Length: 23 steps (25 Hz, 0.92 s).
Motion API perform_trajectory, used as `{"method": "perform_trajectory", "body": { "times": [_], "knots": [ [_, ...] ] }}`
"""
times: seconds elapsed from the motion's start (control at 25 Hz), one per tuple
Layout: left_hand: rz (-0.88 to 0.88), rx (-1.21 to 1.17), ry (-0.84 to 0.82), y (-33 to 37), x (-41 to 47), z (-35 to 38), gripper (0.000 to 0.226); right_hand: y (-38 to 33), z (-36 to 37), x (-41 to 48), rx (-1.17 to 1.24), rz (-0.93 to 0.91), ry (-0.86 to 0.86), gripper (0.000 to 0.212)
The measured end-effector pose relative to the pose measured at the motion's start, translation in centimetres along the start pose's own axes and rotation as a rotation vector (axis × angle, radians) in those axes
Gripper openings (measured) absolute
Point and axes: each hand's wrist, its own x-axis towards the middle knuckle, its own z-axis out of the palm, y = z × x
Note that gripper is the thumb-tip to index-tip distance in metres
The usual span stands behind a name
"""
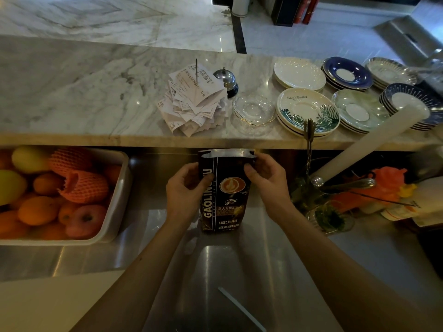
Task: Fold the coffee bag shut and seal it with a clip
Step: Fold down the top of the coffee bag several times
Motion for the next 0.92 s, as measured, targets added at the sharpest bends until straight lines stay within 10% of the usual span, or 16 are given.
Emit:
{"method": "perform_trajectory", "body": {
  "times": [0.92],
  "knots": [
    [0.019,-0.091,0.095,4.8,-18.5,4.4,0.023,-3.4,-7.3,-18.1,-0.015,-0.161,0.206,0.024]
  ]
}}
